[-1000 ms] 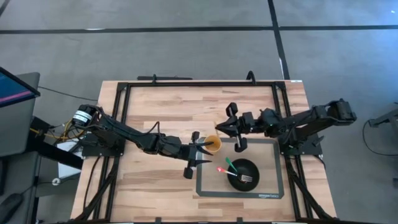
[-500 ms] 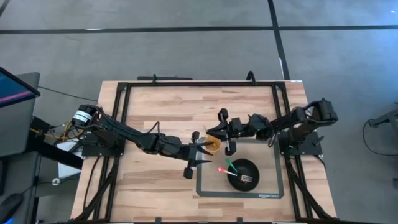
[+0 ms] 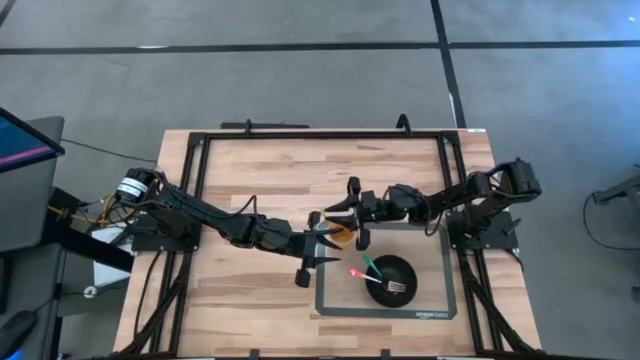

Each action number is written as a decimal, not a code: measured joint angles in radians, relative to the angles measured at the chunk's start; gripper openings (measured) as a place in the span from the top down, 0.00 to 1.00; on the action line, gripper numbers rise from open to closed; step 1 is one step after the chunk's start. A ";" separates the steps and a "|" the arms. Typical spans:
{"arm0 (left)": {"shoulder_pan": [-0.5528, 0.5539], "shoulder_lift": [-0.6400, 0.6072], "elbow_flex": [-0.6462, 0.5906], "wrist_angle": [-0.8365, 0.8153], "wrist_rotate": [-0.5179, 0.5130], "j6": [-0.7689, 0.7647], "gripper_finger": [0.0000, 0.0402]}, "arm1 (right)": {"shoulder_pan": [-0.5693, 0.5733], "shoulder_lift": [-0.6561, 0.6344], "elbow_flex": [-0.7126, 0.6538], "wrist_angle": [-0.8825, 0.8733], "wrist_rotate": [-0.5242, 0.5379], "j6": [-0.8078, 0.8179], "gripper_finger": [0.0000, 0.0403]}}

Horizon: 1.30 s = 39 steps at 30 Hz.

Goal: Pick & Place Utensil
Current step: Return to Home Position

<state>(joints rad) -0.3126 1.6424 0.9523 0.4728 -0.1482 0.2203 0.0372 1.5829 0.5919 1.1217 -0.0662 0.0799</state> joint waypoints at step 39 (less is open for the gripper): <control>-0.056 -0.462 -0.001 -0.291 -0.166 0.000 0.71 | 0.000 -0.697 0.001 -0.710 0.048 -0.116 0.64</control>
<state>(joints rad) -0.3683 1.1808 0.9516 0.1821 -0.3145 0.2204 0.0372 0.8858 0.5926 0.4120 -0.0177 -0.0360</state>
